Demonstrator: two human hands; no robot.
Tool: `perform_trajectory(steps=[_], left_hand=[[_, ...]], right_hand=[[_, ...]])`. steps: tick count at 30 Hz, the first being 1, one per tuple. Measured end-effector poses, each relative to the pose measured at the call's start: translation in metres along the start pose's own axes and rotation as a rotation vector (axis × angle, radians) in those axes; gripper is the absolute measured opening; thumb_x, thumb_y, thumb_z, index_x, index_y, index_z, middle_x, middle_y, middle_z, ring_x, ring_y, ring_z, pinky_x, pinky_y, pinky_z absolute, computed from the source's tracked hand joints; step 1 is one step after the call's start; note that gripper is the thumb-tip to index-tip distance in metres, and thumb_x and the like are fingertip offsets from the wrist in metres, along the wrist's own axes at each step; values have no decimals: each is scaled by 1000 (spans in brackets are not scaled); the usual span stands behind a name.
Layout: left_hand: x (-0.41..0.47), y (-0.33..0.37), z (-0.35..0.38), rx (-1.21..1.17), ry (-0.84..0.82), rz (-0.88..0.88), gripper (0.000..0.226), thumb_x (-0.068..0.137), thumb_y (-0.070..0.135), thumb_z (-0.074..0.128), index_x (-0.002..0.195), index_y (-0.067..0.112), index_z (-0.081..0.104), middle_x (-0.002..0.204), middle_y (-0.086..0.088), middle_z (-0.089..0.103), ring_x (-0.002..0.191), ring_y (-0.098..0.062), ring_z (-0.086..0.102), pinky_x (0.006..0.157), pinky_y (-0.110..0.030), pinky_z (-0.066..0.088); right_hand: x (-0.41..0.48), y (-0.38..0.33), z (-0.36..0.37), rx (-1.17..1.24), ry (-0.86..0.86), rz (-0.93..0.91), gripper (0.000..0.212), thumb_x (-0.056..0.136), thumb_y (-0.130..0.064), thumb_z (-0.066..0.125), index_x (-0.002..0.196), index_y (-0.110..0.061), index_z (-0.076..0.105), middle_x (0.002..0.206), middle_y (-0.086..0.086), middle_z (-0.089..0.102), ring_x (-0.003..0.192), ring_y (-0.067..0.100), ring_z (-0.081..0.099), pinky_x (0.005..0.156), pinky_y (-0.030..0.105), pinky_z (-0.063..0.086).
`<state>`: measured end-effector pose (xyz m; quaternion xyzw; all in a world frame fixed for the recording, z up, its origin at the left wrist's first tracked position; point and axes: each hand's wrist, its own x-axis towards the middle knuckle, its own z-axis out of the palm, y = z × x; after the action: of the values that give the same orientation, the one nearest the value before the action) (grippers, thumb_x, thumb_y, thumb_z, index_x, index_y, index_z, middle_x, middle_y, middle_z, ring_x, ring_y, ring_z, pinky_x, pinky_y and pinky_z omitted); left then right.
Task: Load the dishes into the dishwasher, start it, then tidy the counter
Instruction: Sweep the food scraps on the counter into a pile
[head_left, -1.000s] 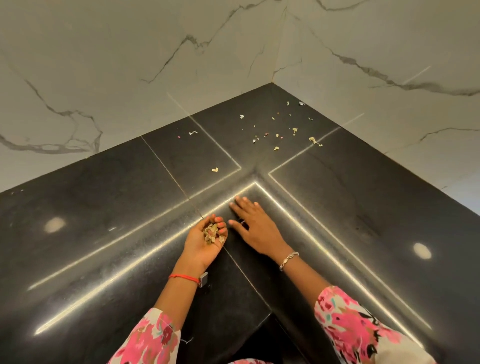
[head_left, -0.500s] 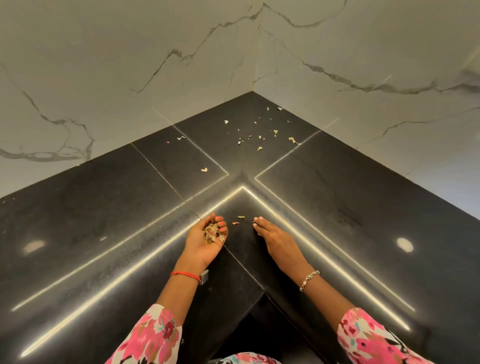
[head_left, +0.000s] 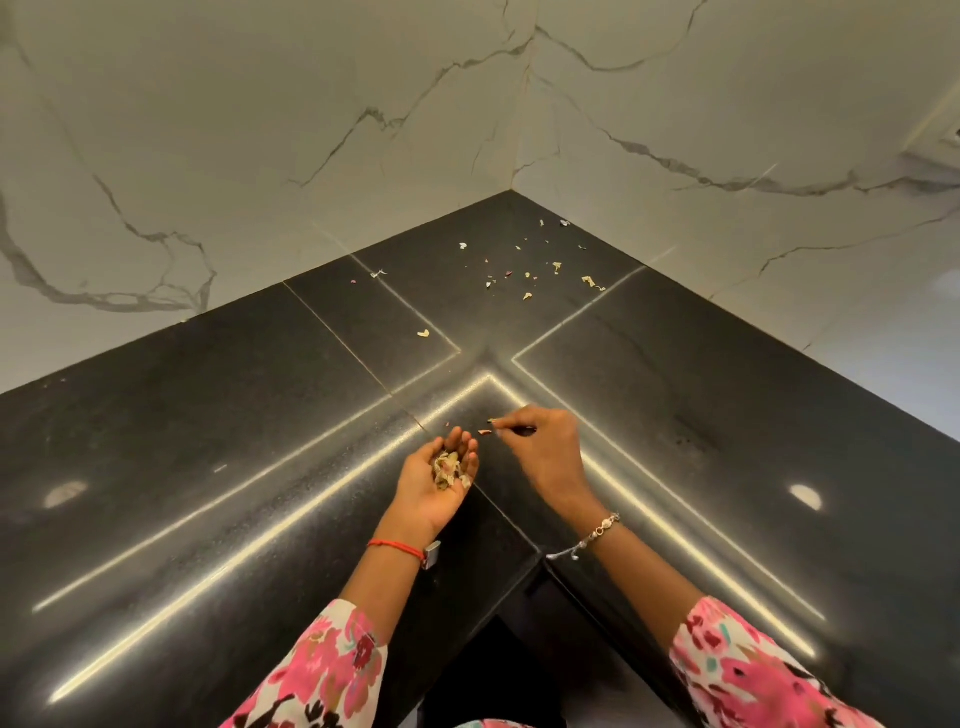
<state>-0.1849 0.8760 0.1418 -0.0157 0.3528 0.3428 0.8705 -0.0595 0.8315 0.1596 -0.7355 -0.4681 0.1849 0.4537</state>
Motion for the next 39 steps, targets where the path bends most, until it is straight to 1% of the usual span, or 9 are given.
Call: perform_trajectory(steps=[6, 12, 18, 23, 27, 30, 32, 35, 39], left_hand=[[5, -3, -1, -98, -13, -65, 30, 99, 13, 38, 82, 2, 60, 63, -12, 66, 62, -19, 66, 53, -27, 57], [6, 1, -5, -98, 17, -17, 31, 98, 13, 33, 76, 8, 54, 55, -6, 58, 53, -13, 54, 46, -19, 49], [-4, 1, -11, -130, 15, -7, 29, 97, 12, 35, 77, 6, 54, 58, -8, 55, 63, -13, 44, 61, -22, 40], [-7, 1, -19, -119, 23, -12, 28, 98, 13, 35, 78, 7, 54, 56, -7, 57, 62, -12, 46, 51, -19, 45], [-8, 1, -24, -119, 12, -14, 27, 98, 14, 36, 80, 7, 55, 60, -6, 57, 63, -12, 47, 49, -20, 48], [-9, 0, -24, -114, 6, -23, 27, 98, 14, 35, 79, 8, 54, 61, -5, 56, 62, -11, 47, 54, -19, 44], [-12, -1, -24, -111, 3, -27, 28, 98, 14, 34, 78, 8, 54, 60, -5, 55, 62, -11, 46, 55, -19, 43], [-17, -2, -25, -106, 1, -36, 29, 98, 14, 34, 77, 8, 54, 60, -5, 55, 61, -11, 46, 56, -18, 41], [-25, -6, -28, -98, 17, -45, 30, 98, 13, 34, 76, 7, 54, 61, -6, 54, 62, -13, 45, 59, -21, 40]], right_hand=[[-40, -31, 17, -173, -384, -283, 26, 87, 2, 54, 108, -3, 69, 109, 11, 69, 101, 19, 64, 92, 24, 48], [-10, -2, 8, -46, 26, -116, 27, 88, 6, 52, 106, -4, 69, 105, 10, 71, 98, 14, 65, 87, 4, 42], [1, 46, 34, -447, -331, 52, 58, 100, -32, 37, 149, -10, 15, 158, 10, 7, 146, 22, 2, 119, 36, 1], [-7, 37, 55, -542, -326, -151, 47, 103, -19, 28, 148, -8, 19, 157, 11, 10, 146, 21, 3, 117, 30, -1], [-13, 41, 48, -566, -263, -223, 42, 92, 7, 43, 134, 4, 43, 144, 19, 40, 138, 27, 34, 113, 29, 27], [-19, 42, 42, -639, -185, -349, 28, 61, 19, 70, 85, 4, 68, 93, 18, 66, 90, 31, 65, 76, 26, 54], [-20, 37, 37, -701, -185, -393, 38, 35, 16, 82, 58, -7, 63, 66, 7, 61, 63, 20, 61, 51, 18, 48], [-20, 28, 33, -713, -183, -395, 48, 19, 14, 83, 48, -11, 55, 55, 4, 55, 52, 17, 57, 43, 16, 44], [-24, 25, 28, -617, -191, -247, 29, 48, 23, 68, 56, 0, 53, 64, 15, 57, 61, 29, 57, 49, 27, 41]])
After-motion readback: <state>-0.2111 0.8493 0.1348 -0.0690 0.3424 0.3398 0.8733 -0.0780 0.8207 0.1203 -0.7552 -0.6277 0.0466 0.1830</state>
